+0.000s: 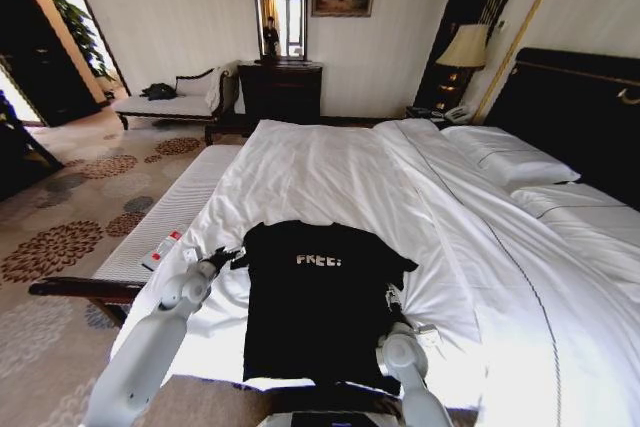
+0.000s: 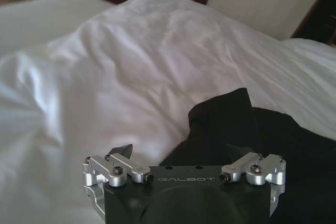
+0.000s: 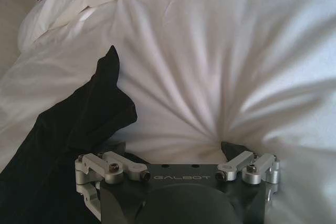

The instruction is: Fold the clothes on the bed.

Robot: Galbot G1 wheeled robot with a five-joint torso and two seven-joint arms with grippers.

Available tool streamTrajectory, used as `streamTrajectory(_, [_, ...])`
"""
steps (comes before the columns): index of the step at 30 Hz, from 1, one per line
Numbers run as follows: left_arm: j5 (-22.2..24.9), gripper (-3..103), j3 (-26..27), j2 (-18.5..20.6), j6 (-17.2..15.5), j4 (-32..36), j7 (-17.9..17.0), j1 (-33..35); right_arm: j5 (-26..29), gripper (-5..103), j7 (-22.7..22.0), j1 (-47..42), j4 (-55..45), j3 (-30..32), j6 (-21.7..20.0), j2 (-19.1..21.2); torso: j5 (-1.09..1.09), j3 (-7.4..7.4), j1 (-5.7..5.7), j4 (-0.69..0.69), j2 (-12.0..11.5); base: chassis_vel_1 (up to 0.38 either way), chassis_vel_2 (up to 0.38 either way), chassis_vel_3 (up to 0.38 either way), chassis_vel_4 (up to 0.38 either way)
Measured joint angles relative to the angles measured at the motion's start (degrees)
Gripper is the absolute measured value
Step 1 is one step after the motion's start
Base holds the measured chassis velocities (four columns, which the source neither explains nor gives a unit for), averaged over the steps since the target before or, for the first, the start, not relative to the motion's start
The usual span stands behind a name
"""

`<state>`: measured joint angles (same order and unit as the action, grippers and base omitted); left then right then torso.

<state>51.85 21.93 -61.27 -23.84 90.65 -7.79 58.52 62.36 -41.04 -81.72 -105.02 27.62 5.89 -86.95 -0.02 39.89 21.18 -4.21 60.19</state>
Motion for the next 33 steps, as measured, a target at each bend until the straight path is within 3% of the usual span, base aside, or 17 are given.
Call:
streamTrajectory(5, [1.64,100,-0.99,-3.04,-0.03,-3.28,-1.19,-3.46,-0.47,100,-0.09,0.04,0.0,-0.42,0.0,-0.41,0.0,0.0,0.0,-0.04,0.0,0.0,0.0,0.0,0.0])
streamTrajectory(12, [-0.25,101,-1.68,-6.11,-0.09,-9.15,-1.16,-6.84,-0.59,100,-0.09,-0.58,-0.14,-0.35,0.0,0.14,0.02,0.0,0.0,0.03,0.0,0.0,0.0,0.0,0.0])
streamTrajectory(15, [-1.08,88,-1.55,-6.94,0.14,-10.46,-0.63,-7.36,-0.58,100,-0.09,-0.63,-0.15,-0.22,0.0,0.31,0.04,0.0,0.0,0.04,0.0,0.0,0.0,0.0,0.0])
streamTrajectory(16, [-1.08,88,-1.55,-6.94,0.14,-10.46,-0.63,-7.36,-0.58,100,-0.09,-0.63,-0.15,-0.22,0.0,0.31,0.04,0.0,0.0,0.04,0.0,0.0,0.0,0.0,0.0])
streamTrajectory(19, [-1.09,71,-1.26,-6.73,0.27,-9.89,-0.26,-7.17,-0.59,100,-0.08,-0.63,-0.08,-0.22,0.0,0.14,0.03,0.0,0.01,0.01,0.0,0.0,0.0,0.0,0.0])
streamTrajectory(21, [-1.06,71,-1.19,-6.59,0.28,-9.77,-0.21,-7.12,-0.59,100,-0.08,-0.62,-0.01,-0.24,0.0,0.07,0.02,0.0,0.01,0.01,0.0,0.0,0.0,0.0,0.0])
streamTrajectory(24, [-1.01,53,-1.06,-6.43,0.37,-9.72,-0.18,-7.1,-0.63,100,-0.09,-0.58,0.13,-0.35,0.01,-0.05,0.01,0.0,0.01,0.0,0.0,0.0,0.0,0.0,0.0])
streamTrajectory(27, [-0.98,48,-1.05,-6.47,0.42,-9.86,-0.2,-7.18,-0.65,100,-0.09,-0.57,0.13,-0.39,0.01,-0.05,0.01,0.0,0.02,0.0,0.0,0.0,0.0,0.0,0.0])
streamTrajectory(28, [-0.98,38,-1.05,-6.57,0.42,-9.96,-0.24,-7.29,-0.65,100,-0.1,-0.57,0.13,-0.39,0.01,-0.02,0.01,0.0,0.01,0.0,0.0,0.0,0.0,0.0,0.0])
streamTrajectory(30, [-0.97,38,-1.06,-6.62,0.42,-10.01,-0.28,-7.36,-0.65,100,-0.1,-0.57,0.13,-0.39,0.01,0.01,0.01,0.0,0.02,0.01,0.0,0.0,0.0,0.0,0.0])
streamTrajectory(33, [-0.97,22,-1.25,-6.9,0.37,-10.06,-0.51,-7.65,-0.65,100,-0.11,-0.67,0.13,-0.35,0.01,0.19,0.01,0.0,0.02,0.01,0.0,0.0,0.0,0.0,0.0])
